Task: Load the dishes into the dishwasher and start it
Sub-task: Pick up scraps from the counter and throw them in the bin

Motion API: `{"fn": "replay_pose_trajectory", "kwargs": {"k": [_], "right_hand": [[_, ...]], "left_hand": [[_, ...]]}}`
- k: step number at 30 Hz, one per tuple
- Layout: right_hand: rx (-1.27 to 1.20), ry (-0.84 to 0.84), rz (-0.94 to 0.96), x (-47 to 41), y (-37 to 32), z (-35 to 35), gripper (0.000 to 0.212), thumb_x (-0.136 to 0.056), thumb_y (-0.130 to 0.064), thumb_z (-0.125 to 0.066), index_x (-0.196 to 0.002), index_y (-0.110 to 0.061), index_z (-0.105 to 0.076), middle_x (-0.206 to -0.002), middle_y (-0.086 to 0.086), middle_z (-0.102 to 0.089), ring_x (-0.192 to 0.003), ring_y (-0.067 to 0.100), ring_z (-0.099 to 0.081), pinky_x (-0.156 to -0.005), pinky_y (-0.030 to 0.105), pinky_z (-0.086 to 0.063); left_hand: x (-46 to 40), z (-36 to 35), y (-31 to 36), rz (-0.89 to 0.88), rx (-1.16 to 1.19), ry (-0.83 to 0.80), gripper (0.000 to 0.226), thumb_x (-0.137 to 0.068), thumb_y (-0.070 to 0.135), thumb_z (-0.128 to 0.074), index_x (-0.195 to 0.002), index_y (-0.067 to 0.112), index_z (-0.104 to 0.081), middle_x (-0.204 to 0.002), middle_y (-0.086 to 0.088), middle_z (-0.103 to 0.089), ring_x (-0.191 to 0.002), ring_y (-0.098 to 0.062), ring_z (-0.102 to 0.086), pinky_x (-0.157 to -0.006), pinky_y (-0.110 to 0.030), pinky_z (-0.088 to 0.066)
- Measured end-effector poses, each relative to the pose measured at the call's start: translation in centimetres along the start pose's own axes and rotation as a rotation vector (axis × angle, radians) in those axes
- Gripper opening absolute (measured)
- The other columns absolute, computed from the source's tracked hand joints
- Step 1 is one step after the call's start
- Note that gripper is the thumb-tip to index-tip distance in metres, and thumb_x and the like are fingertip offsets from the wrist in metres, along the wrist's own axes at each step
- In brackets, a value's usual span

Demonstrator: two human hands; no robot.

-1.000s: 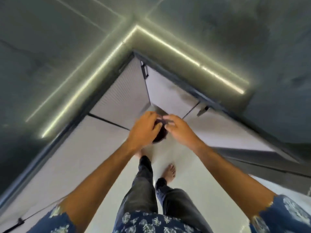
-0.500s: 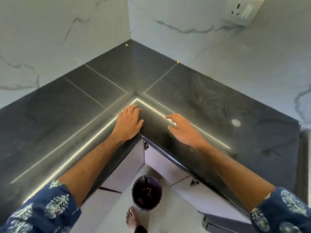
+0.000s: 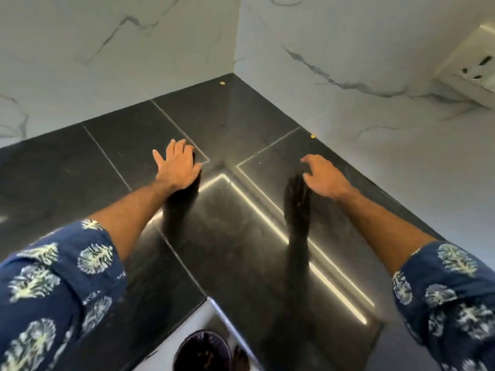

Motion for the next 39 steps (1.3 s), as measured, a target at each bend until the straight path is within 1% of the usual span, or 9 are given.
{"fn": "replay_pose_trajectory", "kwargs": {"k": [6,12,16,21,24,27,33,36,39], "right_hand": [[0.084,0.110,0.030,-11.6,5.6,0.8,0.048,-0.089,0.001,-0.048,-0.137,-0.001,-0.046,-0.136,0.024,-0.048,-0.126,0.040,-0.048,-0.107,0.045,-0.040],[0.428,0.130,0.165,-15.8,7.0,-0.6,0.032,-0.077,0.011,-0.055,-0.108,0.004,-0.060,-0.105,0.023,-0.057,-0.099,0.044,-0.054,-0.083,0.050,-0.052],[0.259,0.253,0.144,-16.6,8.5,-0.7,0.025,-0.081,0.013,-0.055,-0.101,0.005,-0.066,-0.092,0.020,-0.059,-0.084,0.041,-0.058,-0.072,0.048,-0.054],[0.189,0.265,0.232,-18.6,6.6,0.1,0.011,-0.088,0.002,-0.062,-0.096,0.001,-0.069,-0.094,0.020,-0.062,-0.088,0.040,-0.059,-0.078,0.043,-0.052],[-0.112,0.251,0.245,-20.6,3.1,-0.1,0.013,-0.091,-0.006,-0.063,-0.099,-0.008,-0.073,-0.096,0.012,-0.068,-0.089,0.028,-0.064,-0.085,0.041,-0.053],[-0.814,0.131,0.165,-23.5,-2.4,-0.7,0.017,-0.097,-0.009,-0.057,-0.099,-0.014,-0.073,-0.088,0.001,-0.069,-0.076,0.011,-0.062,-0.075,0.026,-0.052],[-1.767,-0.310,-0.174,-30.9,-10.9,-1.9,0.014,-0.092,-0.001,-0.053,-0.100,0.002,-0.065,-0.085,0.011,-0.060,-0.076,0.019,-0.061,-0.065,0.025,-0.052],[-1.658,-0.241,-0.200,-34.9,-12.4,-2.5,0.021,-0.089,0.002,-0.051,-0.103,0.004,-0.067,-0.070,0.006,-0.052,-0.056,0.011,-0.049,-0.050,0.020,-0.040],[-1.088,-0.055,-0.071,-38.7,-13.6,-2.6,0.025,-0.091,-0.002,-0.046,-0.096,-0.009,-0.069,-0.068,0.005,-0.041,-0.055,0.014,-0.036,-0.049,0.027,-0.032]], "left_hand": [[-5.7,-2.2,-2.1,0.077,-0.099,0.089,0.066,-0.103,0.057,-0.022,-0.159,0.023,-0.017,-0.168,-0.001,-0.009,-0.155,-0.023,-0.001,-0.118,-0.068,-0.002],[-5.8,-2.4,-2.2,0.064,-0.090,0.166,0.066,-0.102,0.058,-0.027,-0.158,0.025,-0.022,-0.167,0.000,-0.017,-0.155,-0.022,-0.009,-0.120,-0.065,-0.006],[-5.7,-2.3,-2.0,0.054,-0.089,0.169,0.066,-0.102,0.059,-0.026,-0.159,0.026,-0.020,-0.167,0.000,-0.016,-0.155,-0.021,-0.008,-0.121,-0.064,-0.005],[-5.6,-2.2,-2.1,0.058,-0.098,0.170,0.066,-0.102,0.060,-0.025,-0.159,0.027,-0.019,-0.167,0.002,-0.016,-0.155,-0.020,-0.007,-0.122,-0.063,-0.005],[-5.7,-2.1,-2.1,0.067,-0.110,0.171,0.066,-0.102,0.060,-0.024,-0.159,0.028,-0.019,-0.167,0.002,-0.016,-0.155,-0.019,-0.007,-0.122,-0.062,-0.005],[-5.6,-2.0,-2.0,0.070,-0.103,0.168,0.066,-0.101,0.061,-0.023,-0.159,0.029,-0.018,-0.167,0.004,-0.016,-0.155,-0.018,-0.007,-0.122,-0.061,-0.005],[-6.1,-2.3,-2.2,0.066,-0.103,0.184,0.068,-0.099,0.065,-0.019,-0.159,0.032,-0.018,-0.167,0.005,-0.017,-0.155,-0.017,-0.009,-0.122,-0.061,-0.008],[-6.0,-2.6,-2.5,0.067,-0.112,0.197,0.069,-0.099,0.066,-0.018,-0.159,0.032,-0.018,-0.167,0.006,-0.017,-0.155,-0.015,-0.009,-0.122,-0.060,-0.009],[-5.9,-2.4,-2.5,0.088,-0.122,0.191,0.069,-0.098,0.067,-0.018,-0.159,0.033,-0.018,-0.167,0.008,-0.016,-0.155,-0.013,-0.007,-0.123,-0.059,-0.010]]}}
Point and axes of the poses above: each hand's wrist, its own x-axis away from the middle knuckle, its own z-axis out of the back of the hand, y = z × x, the point moved 3 cm from there along -x, towards the middle knuckle
